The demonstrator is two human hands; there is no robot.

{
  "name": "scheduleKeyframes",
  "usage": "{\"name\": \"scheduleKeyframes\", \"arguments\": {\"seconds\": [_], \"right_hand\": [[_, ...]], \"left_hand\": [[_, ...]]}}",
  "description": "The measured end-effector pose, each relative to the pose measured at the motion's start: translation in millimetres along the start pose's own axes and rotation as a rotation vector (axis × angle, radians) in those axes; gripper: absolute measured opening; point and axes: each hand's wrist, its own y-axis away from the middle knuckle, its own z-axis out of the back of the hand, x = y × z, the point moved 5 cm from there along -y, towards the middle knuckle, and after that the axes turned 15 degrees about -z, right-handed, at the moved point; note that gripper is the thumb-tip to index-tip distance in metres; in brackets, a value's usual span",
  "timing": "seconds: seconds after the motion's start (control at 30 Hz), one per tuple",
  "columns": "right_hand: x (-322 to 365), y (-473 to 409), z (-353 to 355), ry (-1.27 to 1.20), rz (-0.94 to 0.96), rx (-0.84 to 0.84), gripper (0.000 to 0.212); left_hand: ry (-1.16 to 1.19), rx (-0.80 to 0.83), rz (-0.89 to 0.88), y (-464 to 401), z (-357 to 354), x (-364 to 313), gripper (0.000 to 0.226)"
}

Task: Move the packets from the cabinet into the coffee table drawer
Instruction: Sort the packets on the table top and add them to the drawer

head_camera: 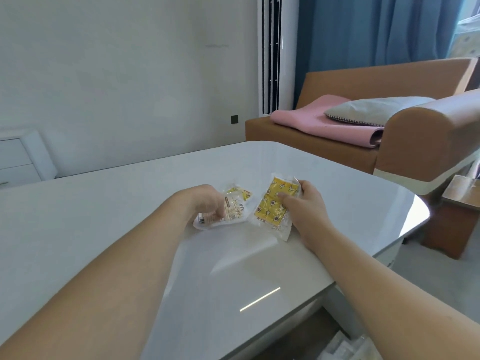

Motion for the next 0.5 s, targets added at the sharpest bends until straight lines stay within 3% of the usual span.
{"name": "scheduleKeyframes", "arguments": {"seconds": [0.13,0.23,0.33,0.4,0.5], "right_hand": [[0.2,-5.5,-7.0,0.064,0.003,0.027,0.018],[0.2,-9.9,-8.3,0.07,0.01,0.042,0.019],[0.5,-11.1,-7.1,0.044,0.016,0.036,0.017],[1.9,-7.3,-6.3,0.009,0.008,0.036,0.015],[3.3,6.4,-7.6,0.068,0.001,0.039,0.013]], "left_hand": [[-0.078,-0.02,-0.048,-0.7,-3.5,-16.2,0.014],[0.016,-0.098,-0.094,-3.1,-1.9,-13.3,0.029],[0.312,-0.338,-0.161,10.0,-6.1,7.9,0.035],[0.356,-0.559,-0.253,26.6,-5.0,17.9,0.032],[0.445,-0.631,-0.283,46.9,-5.3,19.3,0.026]]}}
